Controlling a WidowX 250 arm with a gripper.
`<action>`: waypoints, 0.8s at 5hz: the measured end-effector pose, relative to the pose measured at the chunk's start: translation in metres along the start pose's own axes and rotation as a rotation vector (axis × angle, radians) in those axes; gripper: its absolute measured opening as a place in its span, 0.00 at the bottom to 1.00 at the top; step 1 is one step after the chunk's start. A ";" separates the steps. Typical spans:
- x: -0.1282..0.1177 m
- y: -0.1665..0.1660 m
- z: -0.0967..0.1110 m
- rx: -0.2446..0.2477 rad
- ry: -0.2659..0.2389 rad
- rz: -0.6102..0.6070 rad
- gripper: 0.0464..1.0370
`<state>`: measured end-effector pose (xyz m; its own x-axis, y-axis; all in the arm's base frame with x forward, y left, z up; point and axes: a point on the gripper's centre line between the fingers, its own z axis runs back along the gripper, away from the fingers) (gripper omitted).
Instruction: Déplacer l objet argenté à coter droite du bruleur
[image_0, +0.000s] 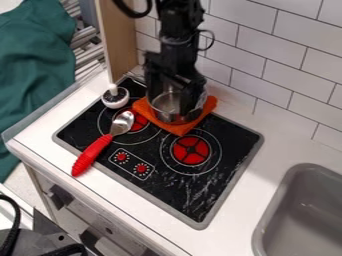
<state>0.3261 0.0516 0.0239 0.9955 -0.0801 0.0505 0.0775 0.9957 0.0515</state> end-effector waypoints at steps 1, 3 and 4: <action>0.017 -0.002 -0.010 -0.033 -0.013 -0.005 0.97; 0.028 -0.007 -0.044 -0.123 -0.014 -0.014 0.97; 0.031 -0.007 -0.050 -0.136 -0.017 -0.017 0.91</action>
<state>0.3591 0.0448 -0.0250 0.9930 -0.0967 0.0673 0.1022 0.9913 -0.0834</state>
